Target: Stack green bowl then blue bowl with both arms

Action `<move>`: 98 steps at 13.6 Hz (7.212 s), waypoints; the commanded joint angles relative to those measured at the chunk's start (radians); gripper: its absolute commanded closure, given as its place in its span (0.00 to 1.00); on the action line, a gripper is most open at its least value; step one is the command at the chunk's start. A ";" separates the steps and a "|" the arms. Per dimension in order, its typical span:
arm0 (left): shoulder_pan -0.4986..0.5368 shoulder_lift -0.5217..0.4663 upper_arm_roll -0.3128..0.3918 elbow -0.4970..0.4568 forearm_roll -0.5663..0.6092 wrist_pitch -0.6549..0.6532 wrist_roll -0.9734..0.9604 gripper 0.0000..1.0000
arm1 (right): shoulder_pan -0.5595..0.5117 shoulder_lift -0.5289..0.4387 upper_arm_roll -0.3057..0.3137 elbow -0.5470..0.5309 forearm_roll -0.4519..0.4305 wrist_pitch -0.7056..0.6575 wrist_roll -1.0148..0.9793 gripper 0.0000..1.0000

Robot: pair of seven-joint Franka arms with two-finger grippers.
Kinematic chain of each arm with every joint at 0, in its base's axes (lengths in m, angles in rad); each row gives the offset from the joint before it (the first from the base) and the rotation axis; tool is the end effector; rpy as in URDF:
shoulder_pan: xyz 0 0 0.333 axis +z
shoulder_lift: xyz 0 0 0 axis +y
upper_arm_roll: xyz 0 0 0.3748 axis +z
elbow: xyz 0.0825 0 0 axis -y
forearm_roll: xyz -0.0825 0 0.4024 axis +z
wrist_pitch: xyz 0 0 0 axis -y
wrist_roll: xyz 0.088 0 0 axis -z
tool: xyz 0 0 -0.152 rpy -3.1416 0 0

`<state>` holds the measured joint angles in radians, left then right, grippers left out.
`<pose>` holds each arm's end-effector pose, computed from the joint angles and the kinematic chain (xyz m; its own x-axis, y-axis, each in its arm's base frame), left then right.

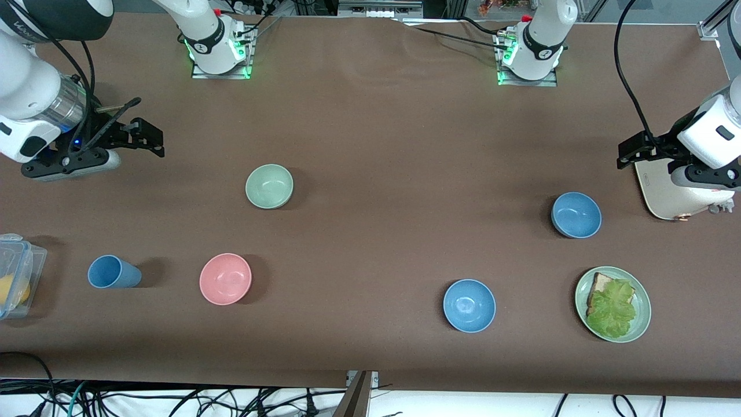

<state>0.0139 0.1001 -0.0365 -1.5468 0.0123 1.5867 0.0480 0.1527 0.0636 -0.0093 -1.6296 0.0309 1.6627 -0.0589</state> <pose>0.6056 -0.0108 0.5924 0.9957 -0.0707 -0.0604 -0.0712 -0.9974 -0.0057 0.5921 0.0901 0.5800 0.9798 0.1981 -0.0287 0.1971 -0.9799 -0.0318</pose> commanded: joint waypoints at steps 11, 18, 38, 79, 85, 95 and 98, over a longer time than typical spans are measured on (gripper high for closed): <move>-0.002 -0.011 0.007 -0.006 -0.020 -0.011 0.001 0.00 | -0.012 0.021 -0.021 0.068 -0.009 -0.040 -0.027 0.00; -0.002 -0.011 0.007 -0.004 -0.020 -0.011 0.003 0.00 | -0.009 0.024 -0.023 0.073 -0.006 -0.047 -0.041 0.00; 0.000 -0.011 0.007 -0.004 -0.020 -0.013 0.003 0.00 | -0.012 0.054 -0.040 0.126 0.003 -0.138 -0.139 0.00; 0.001 -0.011 0.007 -0.004 -0.020 -0.013 0.003 0.00 | 0.091 0.196 0.072 -0.593 0.040 0.795 0.157 0.01; 0.001 -0.011 0.007 -0.004 -0.020 -0.013 0.003 0.00 | 0.093 0.243 0.094 -0.648 0.043 0.911 0.189 0.18; 0.001 -0.011 0.007 -0.004 -0.020 -0.014 0.003 0.00 | 0.093 0.248 0.144 -0.607 0.040 0.905 0.222 1.00; 0.001 -0.011 0.007 -0.006 -0.020 -0.013 0.003 0.00 | 0.125 0.260 0.196 -0.445 0.041 0.784 0.275 1.00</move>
<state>0.0147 0.1000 -0.0334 -1.5468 0.0122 1.5855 0.0480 0.2514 0.3218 0.1595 -2.1738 0.0789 2.5159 0.1650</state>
